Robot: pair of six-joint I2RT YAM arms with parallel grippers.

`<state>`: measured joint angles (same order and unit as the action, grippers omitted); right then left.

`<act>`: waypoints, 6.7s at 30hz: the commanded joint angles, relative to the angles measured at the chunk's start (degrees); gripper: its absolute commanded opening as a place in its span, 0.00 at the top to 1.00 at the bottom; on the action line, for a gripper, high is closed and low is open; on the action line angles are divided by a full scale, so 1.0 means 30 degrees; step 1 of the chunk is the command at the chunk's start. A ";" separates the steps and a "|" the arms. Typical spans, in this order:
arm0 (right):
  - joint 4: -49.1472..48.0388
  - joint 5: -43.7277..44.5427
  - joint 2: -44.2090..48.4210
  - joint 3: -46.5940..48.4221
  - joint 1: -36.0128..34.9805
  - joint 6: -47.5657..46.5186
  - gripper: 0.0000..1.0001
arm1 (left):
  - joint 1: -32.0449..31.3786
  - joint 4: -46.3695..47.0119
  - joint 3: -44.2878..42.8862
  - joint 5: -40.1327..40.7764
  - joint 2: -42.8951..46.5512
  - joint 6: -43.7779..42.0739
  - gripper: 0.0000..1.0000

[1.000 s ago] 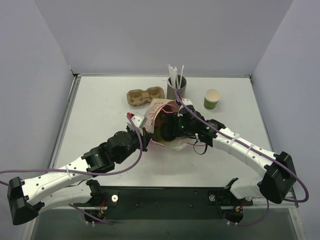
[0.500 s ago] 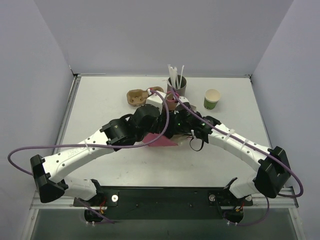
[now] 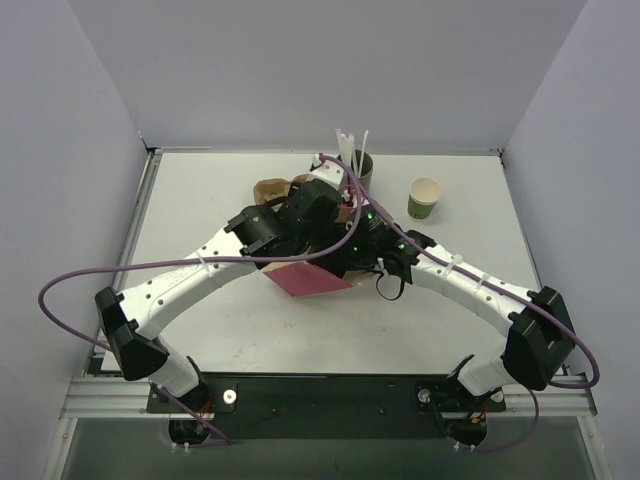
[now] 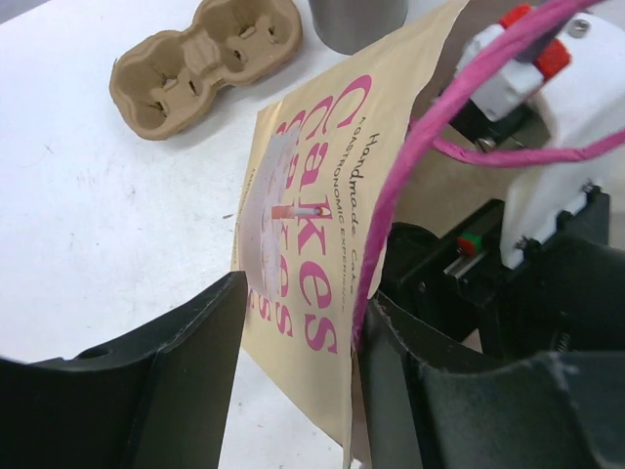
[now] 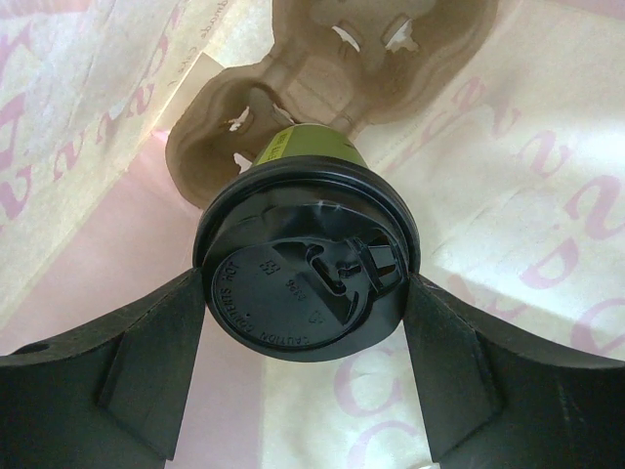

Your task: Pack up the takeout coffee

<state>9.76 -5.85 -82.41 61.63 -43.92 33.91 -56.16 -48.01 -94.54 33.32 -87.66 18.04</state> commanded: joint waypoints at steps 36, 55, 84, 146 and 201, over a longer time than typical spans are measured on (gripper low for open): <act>-0.2198 0.1244 0.1218 -0.0795 0.0754 0.3462 0.46 | -0.2461 1.5035 0.6993 0.6265 0.1768 -1.0702 1.00; -0.9402 0.4732 0.1309 -0.5364 -0.0036 0.6302 0.49 | -0.3368 2.0104 1.1591 0.5476 0.3994 -0.7365 1.00; -1.0931 0.6197 0.3828 -0.8679 -0.1737 0.5573 0.50 | -0.4893 1.5709 1.4141 0.3190 0.7217 -0.5253 1.00; -0.6707 0.7808 -0.0975 -0.1059 -0.4080 -0.0786 0.52 | 0.1317 1.1080 1.3671 -0.6151 0.9033 0.4855 1.00; 1.1360 0.2212 -1.6823 2.0530 -0.3377 -0.5209 0.53 | 0.7558 0.3581 0.8340 0.0024 0.6660 0.5939 0.60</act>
<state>30.96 4.43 -126.93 121.38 -53.30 19.55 -33.87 -40.32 -66.61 30.28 -67.44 37.87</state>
